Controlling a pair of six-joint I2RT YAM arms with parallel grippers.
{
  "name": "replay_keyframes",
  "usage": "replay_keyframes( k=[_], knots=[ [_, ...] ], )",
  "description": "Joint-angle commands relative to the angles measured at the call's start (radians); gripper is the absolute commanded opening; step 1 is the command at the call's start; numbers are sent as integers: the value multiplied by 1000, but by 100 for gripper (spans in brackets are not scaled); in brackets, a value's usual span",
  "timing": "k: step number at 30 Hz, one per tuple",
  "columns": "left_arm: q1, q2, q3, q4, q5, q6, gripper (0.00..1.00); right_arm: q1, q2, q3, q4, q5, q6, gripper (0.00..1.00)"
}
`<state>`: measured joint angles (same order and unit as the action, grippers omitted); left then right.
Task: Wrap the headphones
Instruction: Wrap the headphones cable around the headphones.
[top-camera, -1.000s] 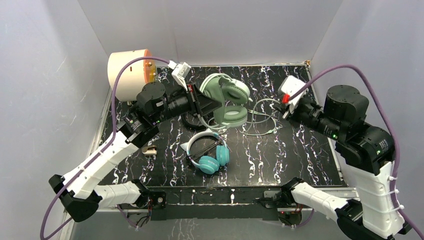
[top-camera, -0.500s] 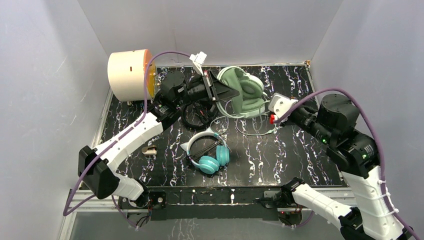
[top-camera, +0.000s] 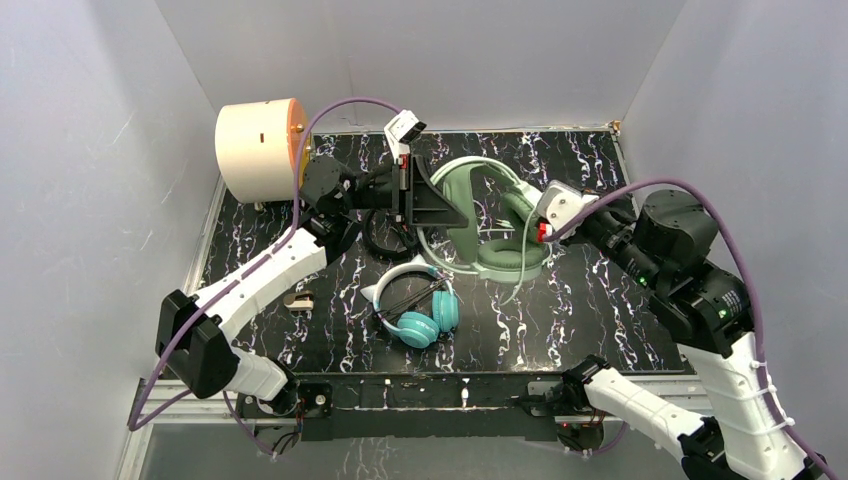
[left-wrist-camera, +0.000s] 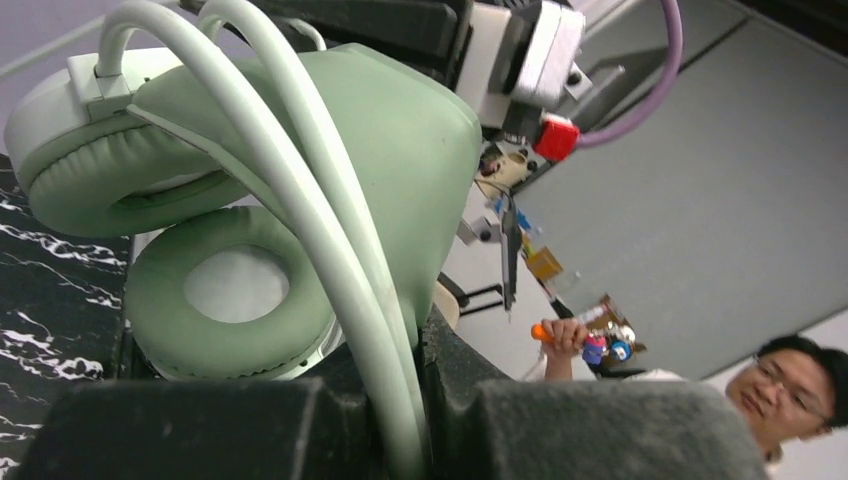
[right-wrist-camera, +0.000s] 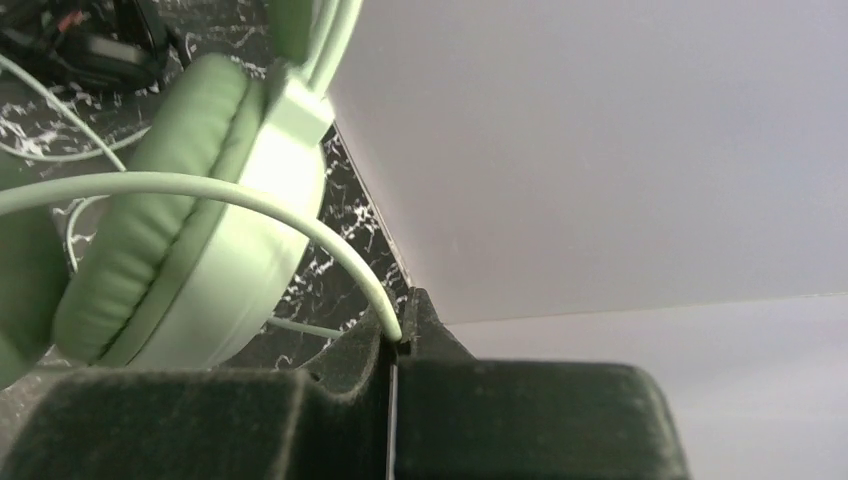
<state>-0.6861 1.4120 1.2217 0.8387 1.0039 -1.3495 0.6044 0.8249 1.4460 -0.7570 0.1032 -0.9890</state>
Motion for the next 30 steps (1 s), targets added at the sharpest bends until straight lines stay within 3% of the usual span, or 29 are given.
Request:
replay_keyframes(
  k=[1,7,14,18,23,25,30],
  knots=[
    [-17,-77,22,134,110,-50,0,6,40,55,84,-82,74,0],
    [-39,-106,78,135,174,-40,0,7,204,186,39,-416,194,0],
    [-53,-119,158,240,120,-91,0,6,263,191,192,-558,335,1],
    [-53,-101,219,319,10,-138,0,4,324,253,228,-597,458,9],
    [-52,-88,250,401,-94,-157,0,-17,316,254,352,-487,705,30],
    [-52,-93,245,413,-135,-140,0,-23,317,257,362,-511,763,41],
    [-53,-104,184,516,-263,-138,0,-62,340,257,358,-614,894,54]
  ],
)
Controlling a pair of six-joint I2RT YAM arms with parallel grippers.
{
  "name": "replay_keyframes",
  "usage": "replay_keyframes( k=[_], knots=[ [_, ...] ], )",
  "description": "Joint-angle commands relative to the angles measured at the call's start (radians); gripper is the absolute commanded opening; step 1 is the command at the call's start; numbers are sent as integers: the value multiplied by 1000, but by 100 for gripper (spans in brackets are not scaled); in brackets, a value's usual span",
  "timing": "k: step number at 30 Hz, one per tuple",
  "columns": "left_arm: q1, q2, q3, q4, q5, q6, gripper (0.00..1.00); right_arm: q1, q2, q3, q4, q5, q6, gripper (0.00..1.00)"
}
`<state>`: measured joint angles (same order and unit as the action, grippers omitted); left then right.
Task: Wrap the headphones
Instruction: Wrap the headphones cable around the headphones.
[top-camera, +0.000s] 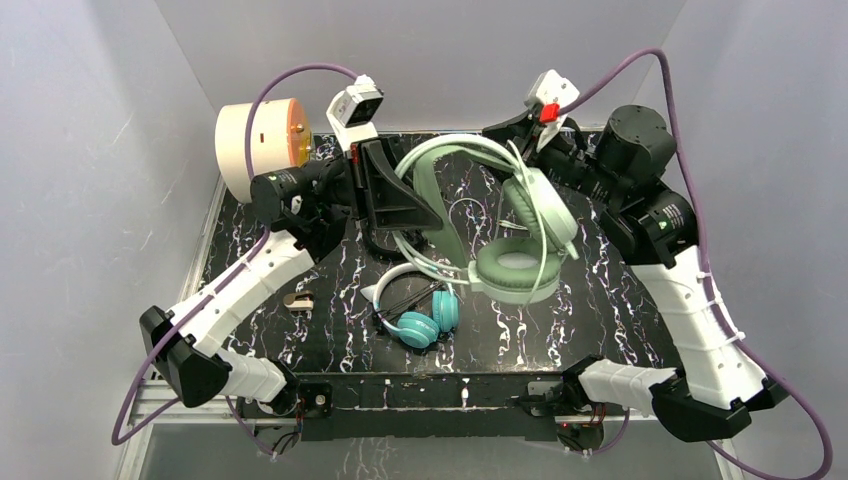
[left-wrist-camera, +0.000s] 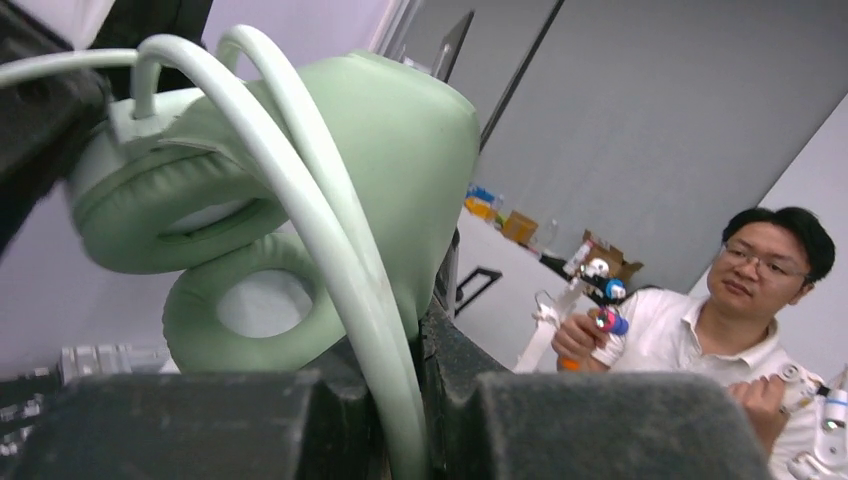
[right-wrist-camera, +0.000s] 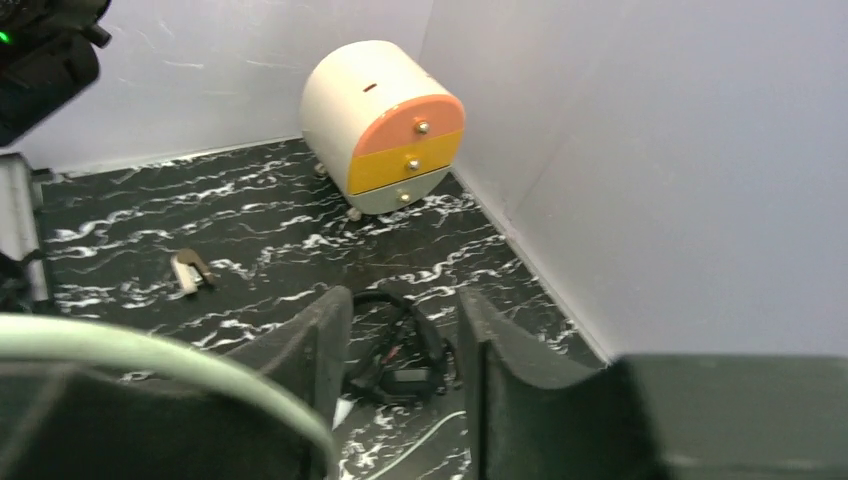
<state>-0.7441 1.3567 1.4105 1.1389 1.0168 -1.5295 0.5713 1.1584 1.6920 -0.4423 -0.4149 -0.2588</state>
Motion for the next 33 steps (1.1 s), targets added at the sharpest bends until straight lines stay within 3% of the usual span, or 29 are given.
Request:
replay_keyframes(
  k=[1,4,8,12,18,25,33],
  knots=[
    [5,-50,-20,240,-302,42,0,-49,11,2,62,-142,196,59],
    [5,-55,-73,307,-382,43,0,-155,9,-61,165,-288,364,71],
    [6,-56,-145,396,-490,62,0,-313,3,-237,567,-548,711,70],
    [7,-46,-154,425,-570,130,0,-317,14,-343,757,-562,882,69],
    [5,31,-40,420,-623,227,0,-314,41,-515,1069,-533,1123,72],
    [6,85,56,390,-652,253,0,-316,68,-549,1046,-500,1008,87],
    [6,99,116,354,-679,295,0,-317,104,-666,1286,-511,1084,90]
  ],
)
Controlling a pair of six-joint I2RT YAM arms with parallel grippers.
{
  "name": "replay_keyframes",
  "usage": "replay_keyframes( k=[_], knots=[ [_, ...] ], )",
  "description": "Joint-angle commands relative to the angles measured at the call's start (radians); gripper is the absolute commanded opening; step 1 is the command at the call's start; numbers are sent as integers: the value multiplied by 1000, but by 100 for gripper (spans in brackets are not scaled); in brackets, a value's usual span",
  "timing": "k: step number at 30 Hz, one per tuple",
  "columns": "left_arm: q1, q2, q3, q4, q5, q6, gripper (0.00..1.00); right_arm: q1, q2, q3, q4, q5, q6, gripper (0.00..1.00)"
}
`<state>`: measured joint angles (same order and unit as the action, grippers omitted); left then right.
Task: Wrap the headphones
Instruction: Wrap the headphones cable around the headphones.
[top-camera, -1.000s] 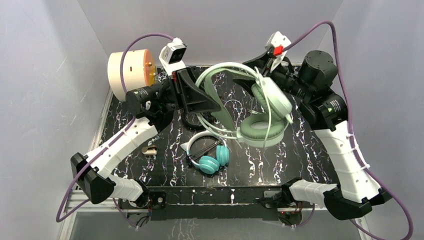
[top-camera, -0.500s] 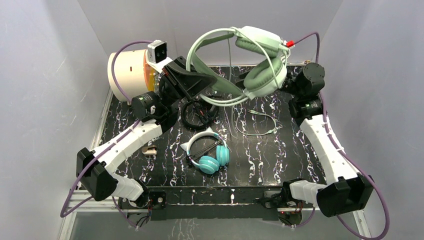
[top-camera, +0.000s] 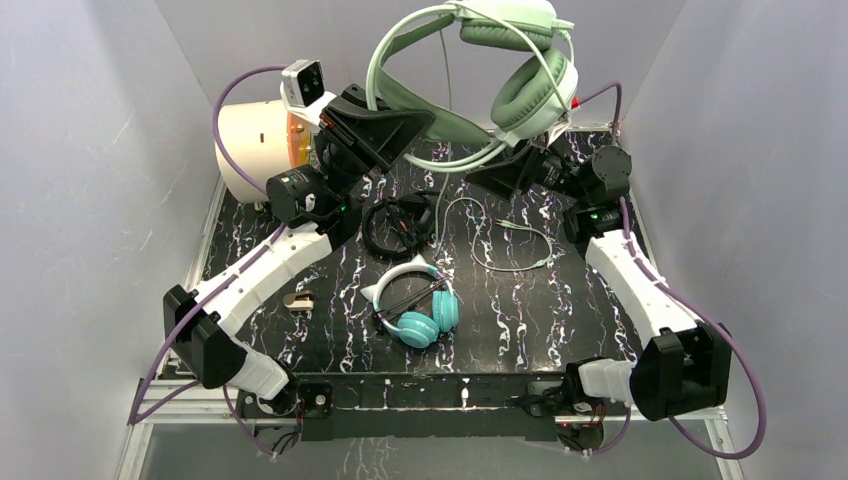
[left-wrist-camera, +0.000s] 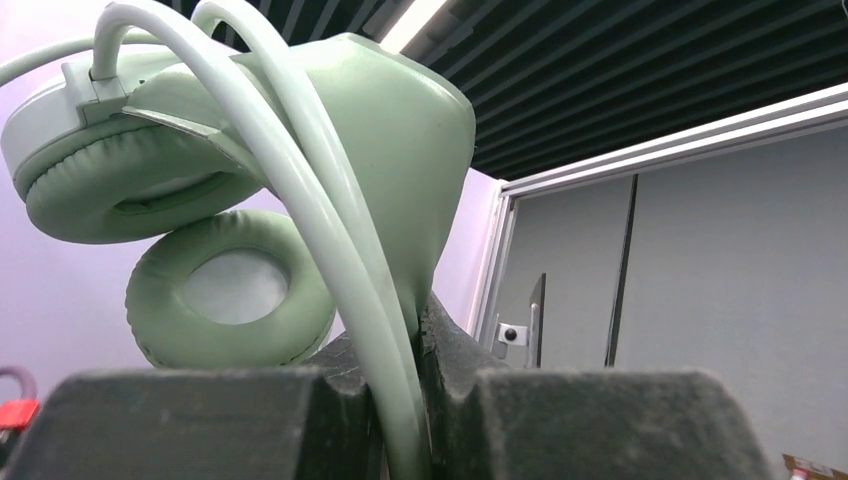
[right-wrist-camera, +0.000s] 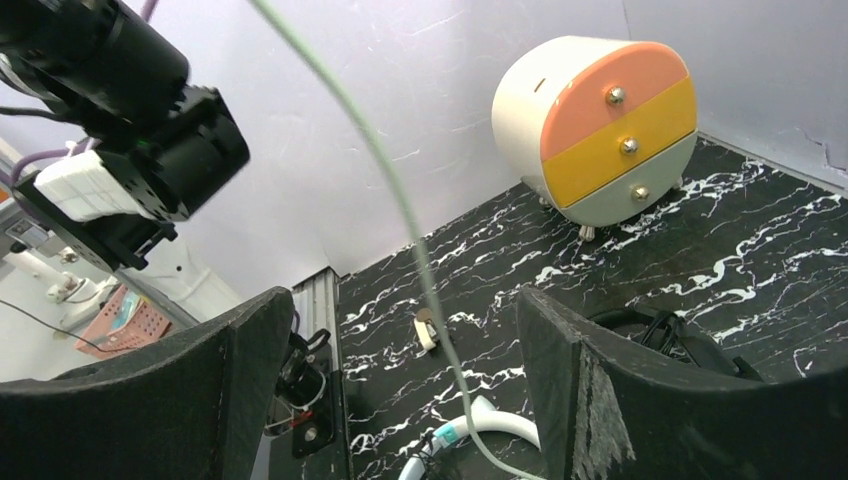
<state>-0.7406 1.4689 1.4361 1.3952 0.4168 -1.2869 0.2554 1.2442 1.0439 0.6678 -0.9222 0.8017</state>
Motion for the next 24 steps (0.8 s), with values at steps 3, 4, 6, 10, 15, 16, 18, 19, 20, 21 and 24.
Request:
replay_keyframes(
  k=[3,4,6,10,15,16,18,19,20,21,24],
  knots=[
    [3,5,115,96,-83,47,0,2,44,-33,233,-7,25,89],
    [2,9,120,97,-85,46,0,11,53,-40,263,-2,28,89],
    [3,15,126,97,-91,48,0,36,71,-50,309,11,35,89],
    [3,26,150,97,-98,56,0,101,102,-82,380,45,22,89],
    [2,48,198,95,-100,62,0,163,134,-139,427,125,-56,88],
    [3,53,208,93,-99,64,0,169,146,-151,450,134,-62,88],
    [3,57,219,88,-99,68,0,185,177,-173,488,144,-71,85],
    [2,59,223,88,-98,72,0,194,190,-181,498,147,-77,83],
    [2,60,225,87,-96,82,0,201,202,-190,510,147,-82,81],
    [3,58,224,80,-96,93,0,207,213,-210,525,146,-86,78],
    [3,41,209,39,-100,149,0,216,231,-272,590,160,-96,75]
  ],
)
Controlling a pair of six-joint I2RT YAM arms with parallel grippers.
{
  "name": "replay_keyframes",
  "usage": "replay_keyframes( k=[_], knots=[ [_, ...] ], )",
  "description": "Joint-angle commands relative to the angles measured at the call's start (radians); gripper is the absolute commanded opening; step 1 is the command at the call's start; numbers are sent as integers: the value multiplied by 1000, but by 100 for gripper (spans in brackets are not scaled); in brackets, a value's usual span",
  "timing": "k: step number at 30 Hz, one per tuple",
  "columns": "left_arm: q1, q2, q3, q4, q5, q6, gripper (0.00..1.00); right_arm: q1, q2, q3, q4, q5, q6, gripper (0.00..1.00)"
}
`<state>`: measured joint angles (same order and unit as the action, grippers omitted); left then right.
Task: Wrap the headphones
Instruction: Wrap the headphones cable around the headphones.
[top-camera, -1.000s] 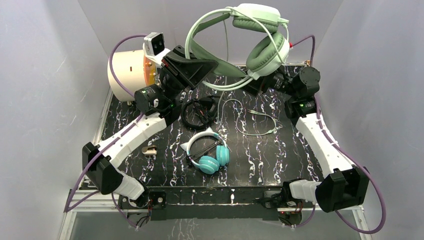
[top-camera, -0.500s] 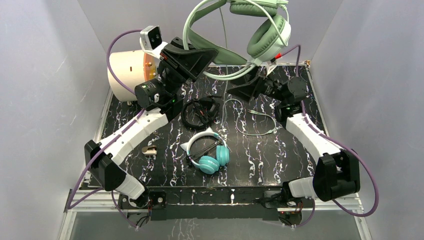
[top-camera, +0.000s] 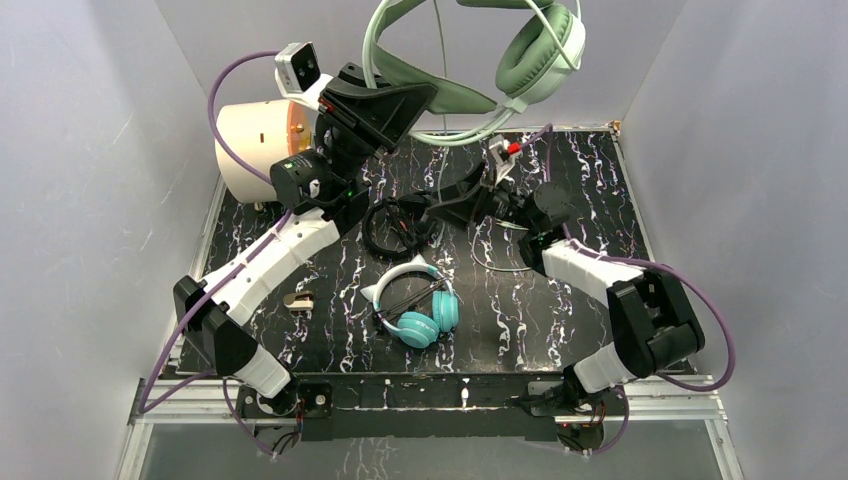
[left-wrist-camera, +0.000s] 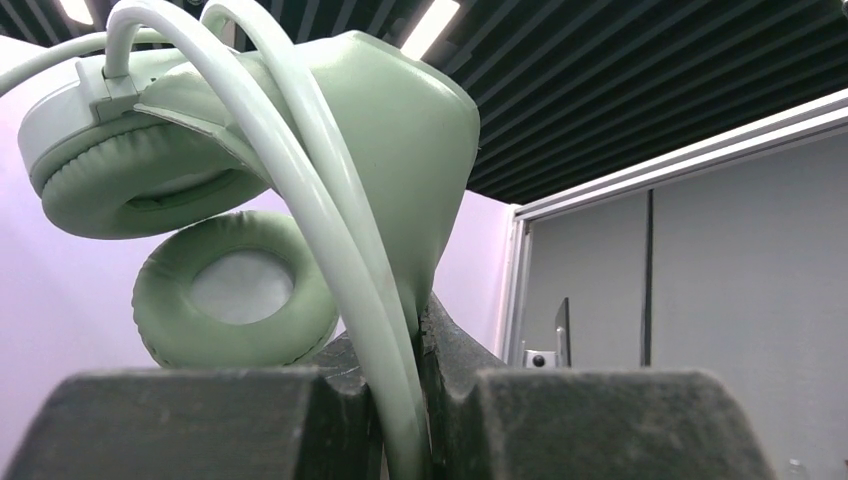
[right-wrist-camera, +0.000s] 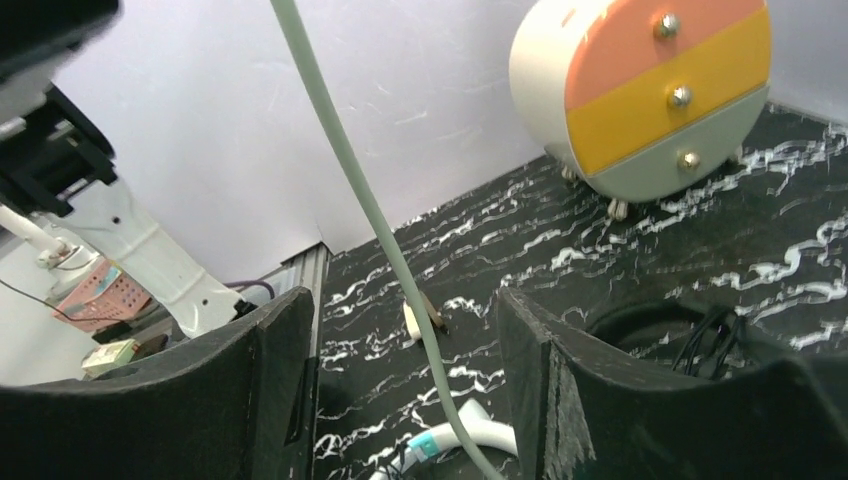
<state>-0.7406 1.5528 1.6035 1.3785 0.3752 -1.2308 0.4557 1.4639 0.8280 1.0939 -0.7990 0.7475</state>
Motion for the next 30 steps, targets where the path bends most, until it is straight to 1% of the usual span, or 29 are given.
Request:
replay_keyframes(
  k=[1,4,7,8,11,13,15,16,17,18,20,21,23,25,27,29,30],
  knots=[
    [2,-47,40,46,-60,107,0,21,22,-71,183,38,-47,75],
    [2,-45,43,42,-64,121,0,43,77,-87,240,29,-74,74],
    [3,-43,42,46,-71,121,0,49,169,-86,377,14,-57,73],
    [3,-45,38,49,-74,121,0,49,205,-88,426,11,-46,68],
    [2,-59,43,49,-69,160,0,50,241,-107,487,11,-15,48],
    [3,-72,46,30,-57,226,0,49,229,-155,514,28,11,33],
    [3,-92,36,-27,-56,330,0,47,164,-232,462,31,-4,21],
    [3,-105,35,-66,-50,389,0,44,108,-257,358,31,-40,14],
    [3,-123,35,-128,-38,453,0,40,22,-276,208,42,-99,8],
    [3,-149,37,-206,-29,534,0,37,-79,-280,-13,78,-192,2],
    [4,-204,35,-355,-29,690,0,38,-291,-259,-449,214,-366,0],
    [3,-232,24,-401,-53,755,0,38,-375,-253,-585,258,-415,0],
    [3,-285,-6,-450,-106,848,0,35,-502,-225,-802,303,-502,0],
    [3,-309,-23,-472,-147,910,0,35,-572,-179,-998,297,-558,0],
    [3,-316,-27,-471,-184,957,0,38,-623,-155,-1151,251,-588,0],
    [3,-319,-15,-494,-201,1009,0,38,-697,-151,-1262,292,-590,0],
    [3,-323,1,-539,-206,1044,0,38,-759,-144,-1304,317,-594,0]
  ],
)
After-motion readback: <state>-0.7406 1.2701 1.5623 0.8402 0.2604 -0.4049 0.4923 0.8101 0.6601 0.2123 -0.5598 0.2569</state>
